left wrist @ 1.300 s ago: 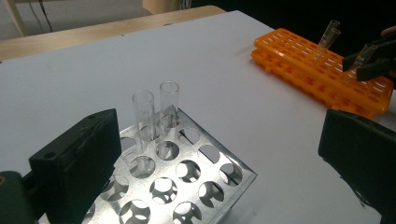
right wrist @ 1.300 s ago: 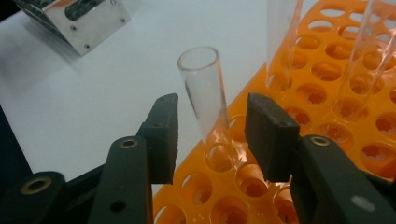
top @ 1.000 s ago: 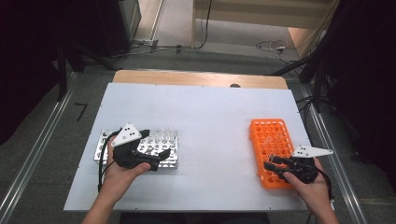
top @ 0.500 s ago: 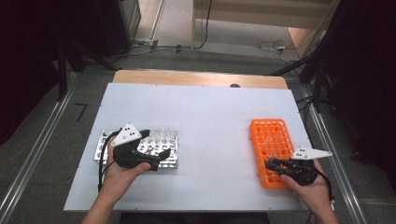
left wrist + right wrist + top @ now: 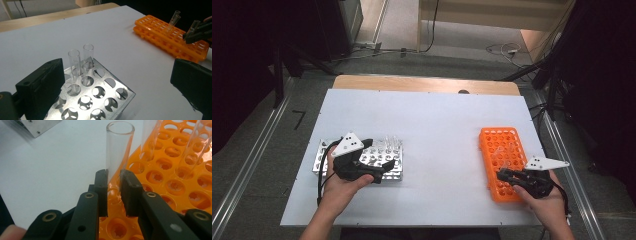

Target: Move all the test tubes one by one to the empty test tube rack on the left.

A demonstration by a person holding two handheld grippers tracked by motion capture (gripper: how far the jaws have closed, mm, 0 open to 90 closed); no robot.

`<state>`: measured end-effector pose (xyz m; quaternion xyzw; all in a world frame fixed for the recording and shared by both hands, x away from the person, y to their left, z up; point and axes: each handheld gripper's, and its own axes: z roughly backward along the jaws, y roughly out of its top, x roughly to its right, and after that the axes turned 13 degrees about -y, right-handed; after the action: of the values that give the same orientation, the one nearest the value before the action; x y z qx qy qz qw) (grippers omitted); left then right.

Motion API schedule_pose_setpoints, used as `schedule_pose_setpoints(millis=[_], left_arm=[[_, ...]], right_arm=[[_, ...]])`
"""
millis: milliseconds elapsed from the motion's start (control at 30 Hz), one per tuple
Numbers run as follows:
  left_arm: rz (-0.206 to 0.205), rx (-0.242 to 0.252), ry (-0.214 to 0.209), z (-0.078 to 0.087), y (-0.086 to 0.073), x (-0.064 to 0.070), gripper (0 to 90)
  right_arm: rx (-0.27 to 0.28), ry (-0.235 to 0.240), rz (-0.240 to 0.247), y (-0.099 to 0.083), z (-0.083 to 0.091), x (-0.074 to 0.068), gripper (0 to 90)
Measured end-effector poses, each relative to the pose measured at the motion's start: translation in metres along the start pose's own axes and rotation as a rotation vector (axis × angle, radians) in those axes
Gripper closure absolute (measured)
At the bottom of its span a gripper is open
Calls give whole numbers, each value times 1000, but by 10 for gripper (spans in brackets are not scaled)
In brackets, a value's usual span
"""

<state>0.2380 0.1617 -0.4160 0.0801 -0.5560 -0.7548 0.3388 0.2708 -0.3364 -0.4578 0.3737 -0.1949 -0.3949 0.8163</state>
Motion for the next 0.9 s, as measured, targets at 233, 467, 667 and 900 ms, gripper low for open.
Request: schedule_pose_setpoints(millis=[233, 467, 667, 900], left_arm=[[-2, 0, 1, 1, 1, 1, 0], [-2, 4, -1, 1, 1, 1, 0], [-5, 3, -2, 0, 2, 3, 0], [-8, 0, -10, -2, 2, 5, 0]], right_arm=[[22, -9, -25, 4, 7, 1, 738], [45, -19, -47, 10, 13, 1, 739], [75, -21, -56, 16, 20, -2, 739], [91, 8, -41, 24, 20, -12, 739]])
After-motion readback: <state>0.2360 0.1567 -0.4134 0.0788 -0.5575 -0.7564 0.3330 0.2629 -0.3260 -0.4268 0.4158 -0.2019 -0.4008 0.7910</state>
